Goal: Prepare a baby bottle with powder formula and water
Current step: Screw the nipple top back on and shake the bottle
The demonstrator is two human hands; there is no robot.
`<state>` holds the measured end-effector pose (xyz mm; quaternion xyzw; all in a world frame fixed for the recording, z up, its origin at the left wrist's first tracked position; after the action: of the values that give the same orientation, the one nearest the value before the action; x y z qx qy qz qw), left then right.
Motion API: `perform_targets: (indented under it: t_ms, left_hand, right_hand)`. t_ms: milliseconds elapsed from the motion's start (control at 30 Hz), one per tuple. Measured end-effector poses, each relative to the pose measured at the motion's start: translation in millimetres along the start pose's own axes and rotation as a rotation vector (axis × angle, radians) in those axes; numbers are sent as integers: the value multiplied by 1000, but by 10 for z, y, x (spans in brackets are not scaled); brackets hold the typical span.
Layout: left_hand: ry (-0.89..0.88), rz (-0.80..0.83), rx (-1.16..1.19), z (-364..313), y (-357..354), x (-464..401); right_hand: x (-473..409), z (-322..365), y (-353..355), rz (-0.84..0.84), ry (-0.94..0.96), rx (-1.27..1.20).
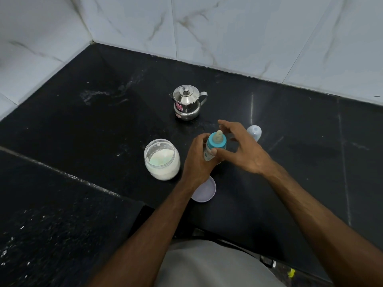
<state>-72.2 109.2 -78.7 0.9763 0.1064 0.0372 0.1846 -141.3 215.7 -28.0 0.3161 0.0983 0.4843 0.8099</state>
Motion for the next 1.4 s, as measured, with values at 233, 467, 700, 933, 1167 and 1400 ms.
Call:
perform_targets:
  t_ms: [233, 467, 700, 933, 1167, 1400]
  left_hand:
    - [-6, -13, -8, 32, 24, -35]
    - [-14, -5, 15, 30, 9, -15]
    - [-1, -7, -24, 56, 2, -19]
    - [3, 0, 1, 31, 1, -18]
    - [7, 9, -13, 30, 1, -16]
    - [32, 8, -21, 24, 2, -17]
  right_hand:
    - [6, -4, 67, -139, -49, 61]
    - [14, 24, 24, -20, 51, 46]
    - [-4, -48, -3, -87, -47, 27]
    - [-22, 1, 60, -92, 22, 73]
    - [-69, -12, 33, 30, 27, 93]
    - [-71, -48, 60, -148, -25, 110]
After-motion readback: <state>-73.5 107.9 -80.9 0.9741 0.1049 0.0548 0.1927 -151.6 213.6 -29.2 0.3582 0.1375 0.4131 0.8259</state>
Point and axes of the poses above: each hand's wrist, its own x-axis away from the middle knuckle, its own y-axis out of the back of the hand, z = x × y, the point moved 8 cm from there along -x, towards the middle knuckle, and after that the axes turned 14 degrees about z, right-handed, at the moved point
